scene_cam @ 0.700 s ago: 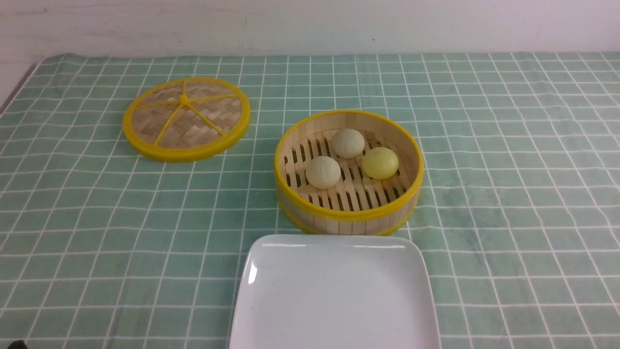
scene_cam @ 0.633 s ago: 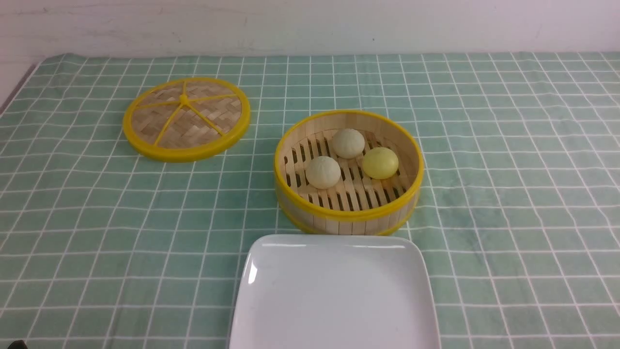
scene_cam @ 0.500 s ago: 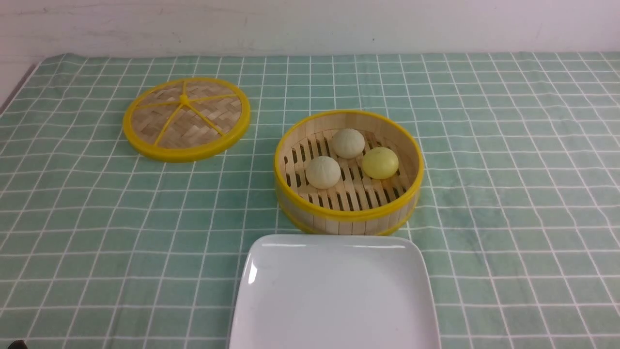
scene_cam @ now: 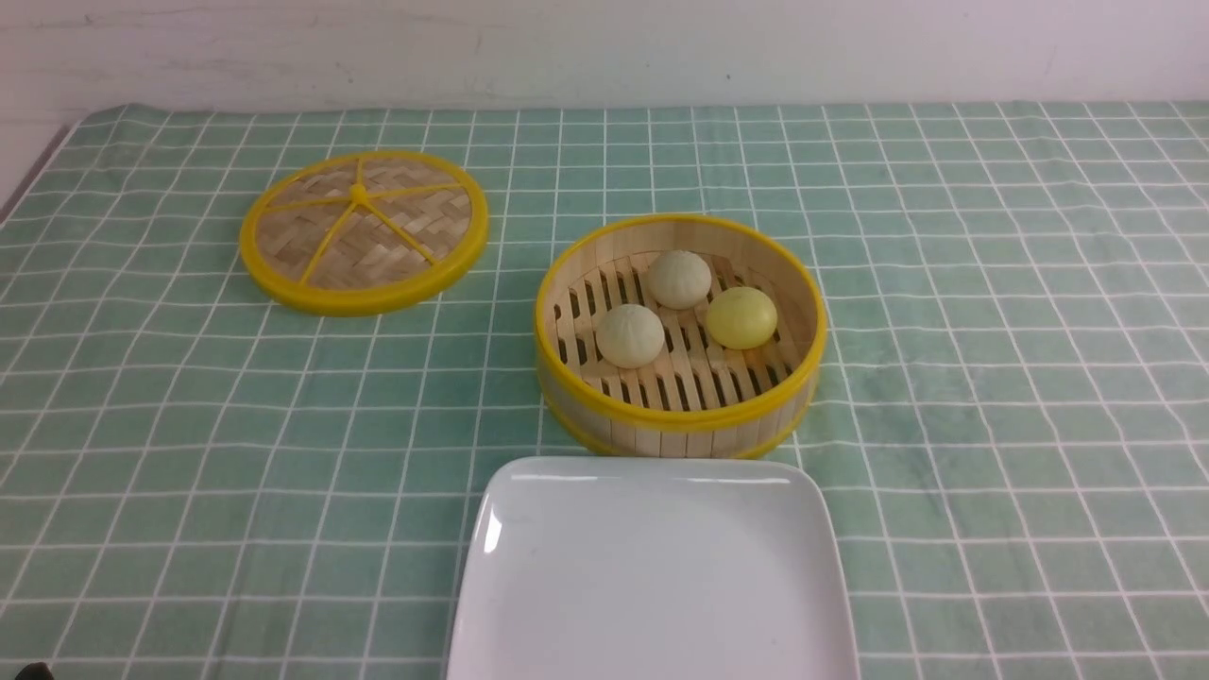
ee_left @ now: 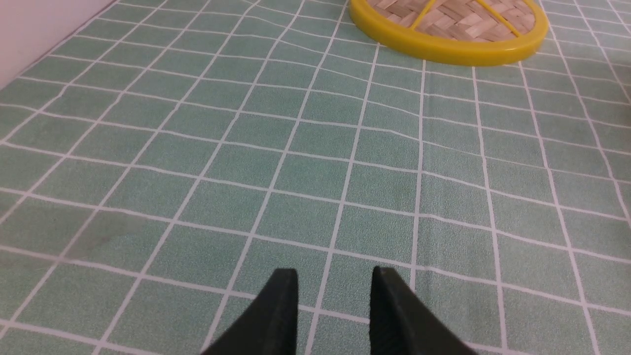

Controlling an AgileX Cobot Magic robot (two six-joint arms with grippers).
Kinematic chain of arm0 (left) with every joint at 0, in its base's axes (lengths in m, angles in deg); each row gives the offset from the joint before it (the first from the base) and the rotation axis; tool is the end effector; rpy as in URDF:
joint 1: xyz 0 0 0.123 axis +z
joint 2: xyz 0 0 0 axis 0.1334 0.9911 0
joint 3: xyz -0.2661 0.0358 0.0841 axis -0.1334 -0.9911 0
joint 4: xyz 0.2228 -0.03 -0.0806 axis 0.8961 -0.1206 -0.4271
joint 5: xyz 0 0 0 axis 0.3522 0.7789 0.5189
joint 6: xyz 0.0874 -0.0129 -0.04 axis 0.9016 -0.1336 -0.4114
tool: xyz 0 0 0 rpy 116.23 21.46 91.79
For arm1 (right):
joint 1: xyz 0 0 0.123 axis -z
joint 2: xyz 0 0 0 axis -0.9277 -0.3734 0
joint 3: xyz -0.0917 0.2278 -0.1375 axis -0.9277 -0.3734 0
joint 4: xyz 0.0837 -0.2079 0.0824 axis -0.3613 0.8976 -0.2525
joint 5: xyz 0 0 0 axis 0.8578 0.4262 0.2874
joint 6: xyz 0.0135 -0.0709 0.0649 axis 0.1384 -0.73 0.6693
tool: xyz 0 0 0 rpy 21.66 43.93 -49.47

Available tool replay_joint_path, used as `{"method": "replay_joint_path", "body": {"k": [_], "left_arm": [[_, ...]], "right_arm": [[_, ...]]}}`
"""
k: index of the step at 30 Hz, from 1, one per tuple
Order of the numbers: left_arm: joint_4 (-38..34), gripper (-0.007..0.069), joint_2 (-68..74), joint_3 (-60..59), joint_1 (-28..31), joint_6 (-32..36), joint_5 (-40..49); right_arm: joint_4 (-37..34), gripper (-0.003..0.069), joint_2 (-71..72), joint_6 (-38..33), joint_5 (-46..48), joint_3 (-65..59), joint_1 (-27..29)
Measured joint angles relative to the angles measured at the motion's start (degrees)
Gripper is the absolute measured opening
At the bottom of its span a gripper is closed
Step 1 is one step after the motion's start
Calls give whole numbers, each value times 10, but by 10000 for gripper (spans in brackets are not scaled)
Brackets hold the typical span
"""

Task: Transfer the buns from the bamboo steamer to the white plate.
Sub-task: 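Reach toward a bun in the bamboo steamer with the right gripper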

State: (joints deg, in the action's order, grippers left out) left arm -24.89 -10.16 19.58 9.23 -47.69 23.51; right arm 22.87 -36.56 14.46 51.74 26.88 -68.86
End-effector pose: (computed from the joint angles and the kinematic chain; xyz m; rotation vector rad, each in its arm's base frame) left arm 0.0481 0.0078 0.1707 -0.1805 1.8673 0.0015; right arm 0.0481 -0.0030 0.1729 0.1359 1.8742 0.0642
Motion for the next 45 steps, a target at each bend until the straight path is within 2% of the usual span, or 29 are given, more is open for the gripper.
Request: {"method": "replay_joint_path", "body": {"k": [20,23,28,31,35,41,44,45], "left_arm": [[-11,240,0,-1,0,-9,-9],[-139,240,0,-4,0,-114,-54],[-377,240,0,-4,0,-291,-108],[-454,240,0,-4,0,-332,-118],[-478,240,0,-4,0,-343,-135],[-495,240,0,3,0,-344,-159],[-487,240,0,46,0,-308,-147],[-471,240,0,80,0,-267,-141]], "right_arm": [[-1,240,0,0,0,0,0],[-56,240,0,46,-9,-1,0],[-234,240,0,161,-20,-4,0],[-291,240,0,192,-20,-5,0],[-320,240,0,202,-20,-6,0],[-322,227,0,193,-23,0,0],[-312,183,-2,162,-31,41,0],[-293,145,-12,133,-38,75,0]]}}
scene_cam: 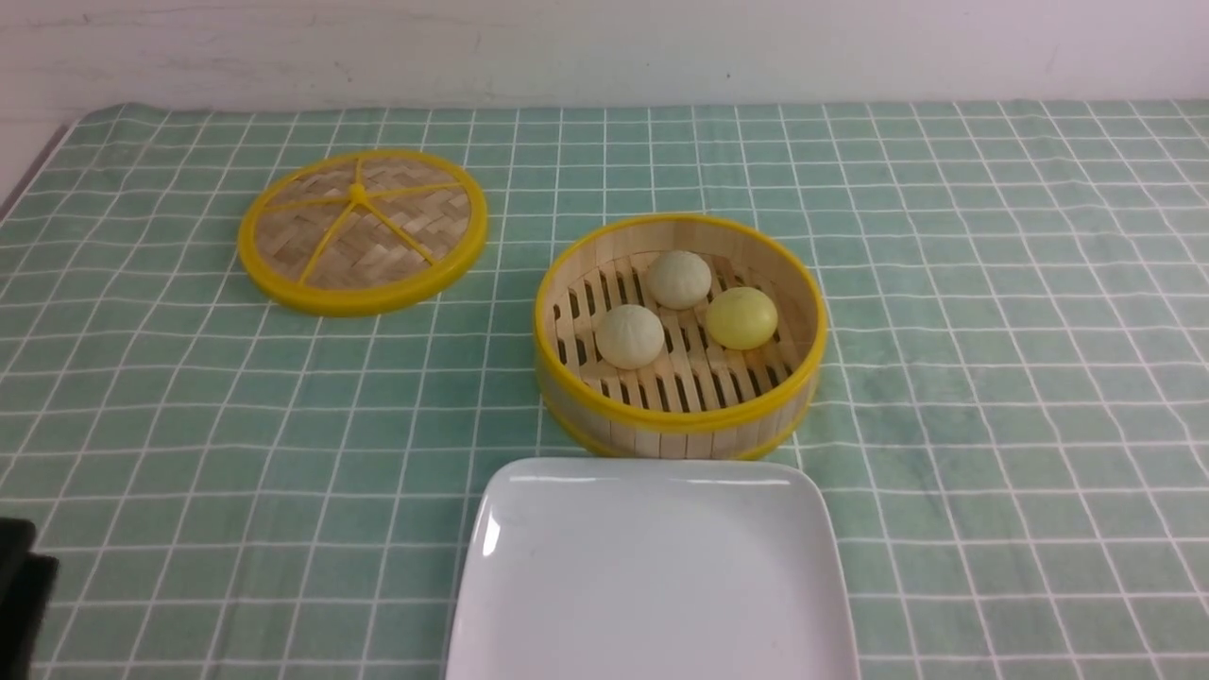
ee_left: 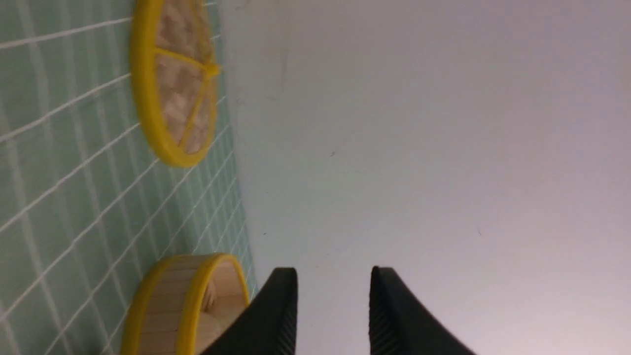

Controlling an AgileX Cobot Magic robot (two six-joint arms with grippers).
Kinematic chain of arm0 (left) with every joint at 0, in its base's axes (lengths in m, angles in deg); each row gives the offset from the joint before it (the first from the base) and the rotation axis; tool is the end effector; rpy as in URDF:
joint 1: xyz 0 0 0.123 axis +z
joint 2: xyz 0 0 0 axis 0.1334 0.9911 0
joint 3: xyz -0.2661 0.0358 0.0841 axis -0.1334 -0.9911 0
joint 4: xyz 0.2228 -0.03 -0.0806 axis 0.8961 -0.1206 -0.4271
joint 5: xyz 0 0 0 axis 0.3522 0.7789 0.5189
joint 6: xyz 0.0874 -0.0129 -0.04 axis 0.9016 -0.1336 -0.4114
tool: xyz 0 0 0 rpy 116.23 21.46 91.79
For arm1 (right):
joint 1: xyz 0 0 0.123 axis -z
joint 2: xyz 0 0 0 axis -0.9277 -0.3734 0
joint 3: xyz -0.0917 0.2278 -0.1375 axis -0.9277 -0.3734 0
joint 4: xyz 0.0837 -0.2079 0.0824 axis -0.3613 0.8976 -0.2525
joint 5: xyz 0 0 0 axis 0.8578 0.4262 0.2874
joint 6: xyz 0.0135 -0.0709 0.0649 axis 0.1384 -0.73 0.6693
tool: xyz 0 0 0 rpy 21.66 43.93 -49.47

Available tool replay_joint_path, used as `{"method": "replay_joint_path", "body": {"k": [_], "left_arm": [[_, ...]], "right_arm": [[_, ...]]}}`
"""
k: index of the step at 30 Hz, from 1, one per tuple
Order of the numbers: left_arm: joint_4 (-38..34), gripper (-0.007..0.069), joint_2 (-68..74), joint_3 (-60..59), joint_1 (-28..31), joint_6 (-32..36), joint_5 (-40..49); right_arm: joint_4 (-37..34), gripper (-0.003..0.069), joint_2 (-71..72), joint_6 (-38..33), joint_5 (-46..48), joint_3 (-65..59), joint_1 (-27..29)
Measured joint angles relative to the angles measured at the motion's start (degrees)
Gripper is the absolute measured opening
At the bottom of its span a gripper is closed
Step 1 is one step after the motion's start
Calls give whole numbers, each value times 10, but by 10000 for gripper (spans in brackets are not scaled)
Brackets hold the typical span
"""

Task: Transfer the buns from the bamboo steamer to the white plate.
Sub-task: 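Reach toward a bun in the bamboo steamer with the right gripper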

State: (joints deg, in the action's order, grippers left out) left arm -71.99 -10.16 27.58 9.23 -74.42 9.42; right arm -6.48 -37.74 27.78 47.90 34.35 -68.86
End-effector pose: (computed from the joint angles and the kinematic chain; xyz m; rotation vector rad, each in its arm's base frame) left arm 0.0443 -0.0072 0.2421 -0.9683 1.2488 -1.1525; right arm 0.0457 0.0133 0.2232 0.6085 1.6236 0.7527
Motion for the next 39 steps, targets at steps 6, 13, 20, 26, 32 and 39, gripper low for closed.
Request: {"method": "replay_joint_path", "body": {"k": [6,13,20,26,32,39], "left_arm": [[54,240,73,114,0,177,142],[64,113,367,158,0,330,408],[-45,3,513,187,0,522,424],[-148,1,541,192,0,627,416],[-146,7,541,193,0,639,413],[-108,19,541,193,0,639,413]], "right_arm": [[129,0,-138,-108,93,148,0],[218,5,-412,-112,382,315,0],[35,13,-604,-297,421,389,-6],[-219,17,-757,-525,424,483,-126],[-142,27,-893,-495,374,638,-235],[70,167,-1027,-323,321,796,-256]]}}
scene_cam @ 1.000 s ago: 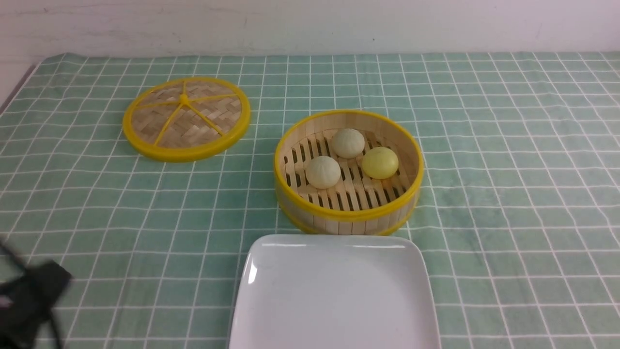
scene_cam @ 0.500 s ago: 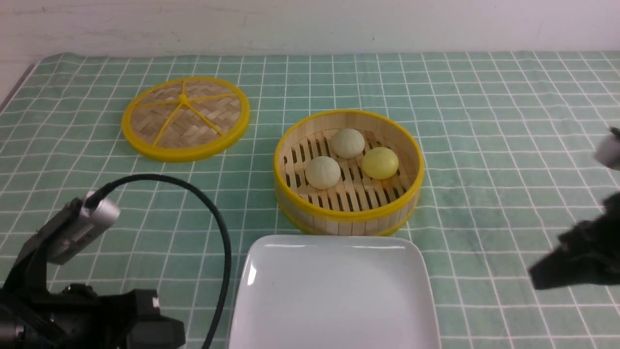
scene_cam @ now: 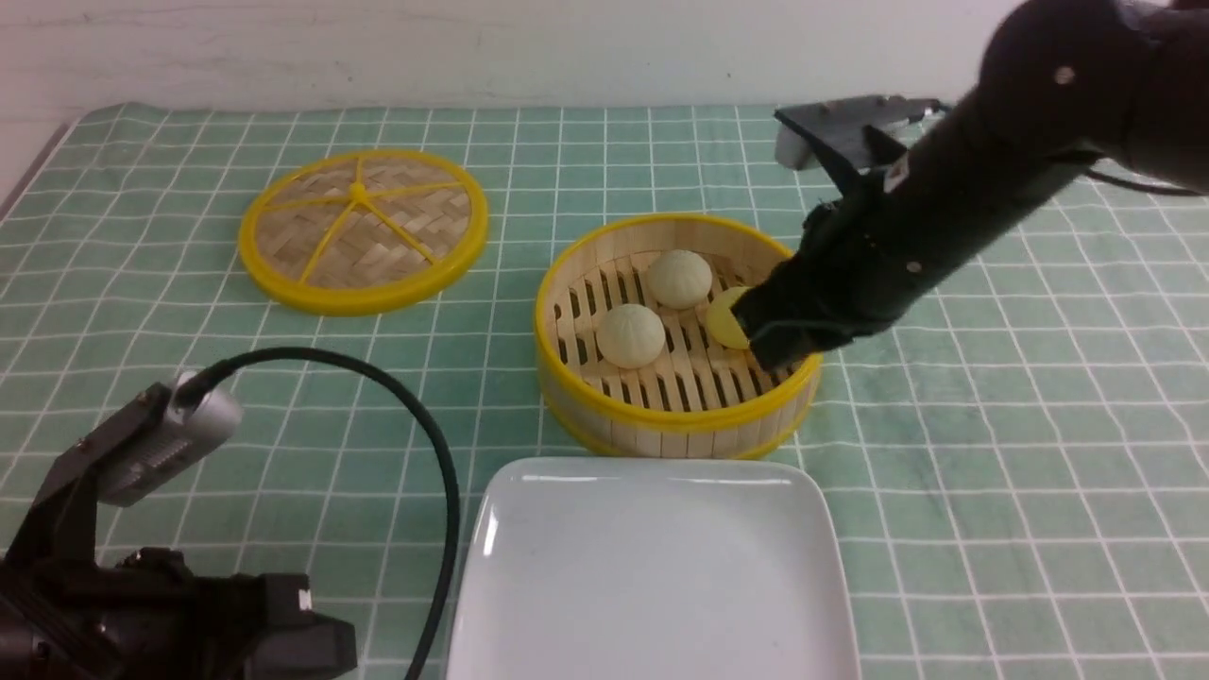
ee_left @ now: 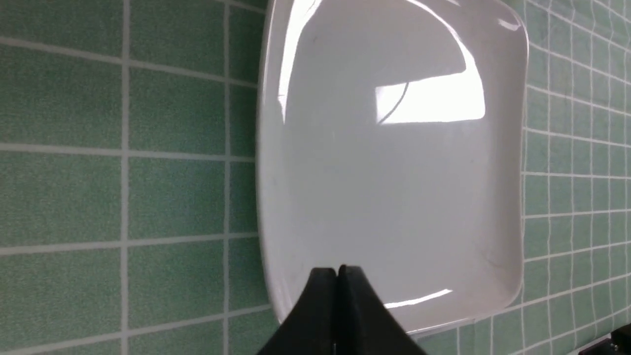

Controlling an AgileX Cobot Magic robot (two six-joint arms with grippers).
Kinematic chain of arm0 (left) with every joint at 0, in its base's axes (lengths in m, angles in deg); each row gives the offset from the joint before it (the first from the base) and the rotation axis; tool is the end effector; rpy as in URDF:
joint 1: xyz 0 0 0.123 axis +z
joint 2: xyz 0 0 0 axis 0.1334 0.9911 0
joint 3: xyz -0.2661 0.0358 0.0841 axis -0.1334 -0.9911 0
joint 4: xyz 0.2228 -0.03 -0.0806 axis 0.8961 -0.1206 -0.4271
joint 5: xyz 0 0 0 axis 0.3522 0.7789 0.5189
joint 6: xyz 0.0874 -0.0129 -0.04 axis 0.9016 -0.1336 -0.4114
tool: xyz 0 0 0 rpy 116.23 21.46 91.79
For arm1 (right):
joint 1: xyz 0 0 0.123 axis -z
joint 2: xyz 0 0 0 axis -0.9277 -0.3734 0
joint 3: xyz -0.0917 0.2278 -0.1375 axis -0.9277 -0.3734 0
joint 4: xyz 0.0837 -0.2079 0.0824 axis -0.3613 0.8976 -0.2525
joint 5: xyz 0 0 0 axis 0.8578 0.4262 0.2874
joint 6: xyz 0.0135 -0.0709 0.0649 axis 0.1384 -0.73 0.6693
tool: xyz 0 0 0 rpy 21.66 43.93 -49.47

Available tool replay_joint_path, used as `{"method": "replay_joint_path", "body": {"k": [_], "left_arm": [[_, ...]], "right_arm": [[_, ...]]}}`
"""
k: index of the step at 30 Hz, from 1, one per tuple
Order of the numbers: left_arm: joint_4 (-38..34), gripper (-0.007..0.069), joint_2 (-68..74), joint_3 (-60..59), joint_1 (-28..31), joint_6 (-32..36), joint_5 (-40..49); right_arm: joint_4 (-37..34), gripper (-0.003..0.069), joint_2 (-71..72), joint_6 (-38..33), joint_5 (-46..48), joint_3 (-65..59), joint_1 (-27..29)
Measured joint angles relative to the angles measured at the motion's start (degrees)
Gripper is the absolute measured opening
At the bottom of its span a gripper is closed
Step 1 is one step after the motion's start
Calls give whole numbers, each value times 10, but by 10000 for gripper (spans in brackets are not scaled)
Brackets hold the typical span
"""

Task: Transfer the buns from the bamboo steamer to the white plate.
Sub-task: 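Reach toward a bun in the bamboo steamer with the right gripper, then move the steamed bun from the bamboo steamer onto the white plate with the right gripper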

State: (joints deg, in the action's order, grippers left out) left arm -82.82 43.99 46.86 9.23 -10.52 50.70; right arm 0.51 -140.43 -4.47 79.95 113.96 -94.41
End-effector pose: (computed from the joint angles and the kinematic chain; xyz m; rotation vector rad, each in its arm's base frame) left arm 0.1345 -0.0511 0.2309 -0.1533 2.5753 -0.8639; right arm 0.3345 0.1899 0.2761 -0.5840 2.6196 0.4744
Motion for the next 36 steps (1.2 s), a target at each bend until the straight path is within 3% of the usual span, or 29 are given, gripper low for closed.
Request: {"method": "replay_joint_path", "body": {"k": [8,12,14,17,21,23,27,31,33,36], "left_arm": [[8,33,0,0,0,0,-29],[8,40,0,0,0,0,-35],[8,41,0,0,0,0,-37],[8,44,0,0,0,0,-40],[8,43,0,0,0,0,-40],[12,46,0,0,0,1,-34],[25,52,0,0,0,2,-27],[34,55,0,0,0,2,-34],[34,57,0,0,0,3,-37],[34,65,0,0,0,3,-40]], "right_arm": [[121,419,-132,78,-81,94,0],[160,440,-168,78,-124,106,0],[176,426,-179,78,-136,107,0],[190,345,-189,79,-139,108,-1],[188,66,-169,75,-102,110,-2],[187,18,-143,63,-64,110,-2],[172,15,-59,44,23,110,-2],[92,16,66,40,128,73,-2],[49,18,105,34,130,19,-6],[-22,22,128,16,45,-114,-36]]}}
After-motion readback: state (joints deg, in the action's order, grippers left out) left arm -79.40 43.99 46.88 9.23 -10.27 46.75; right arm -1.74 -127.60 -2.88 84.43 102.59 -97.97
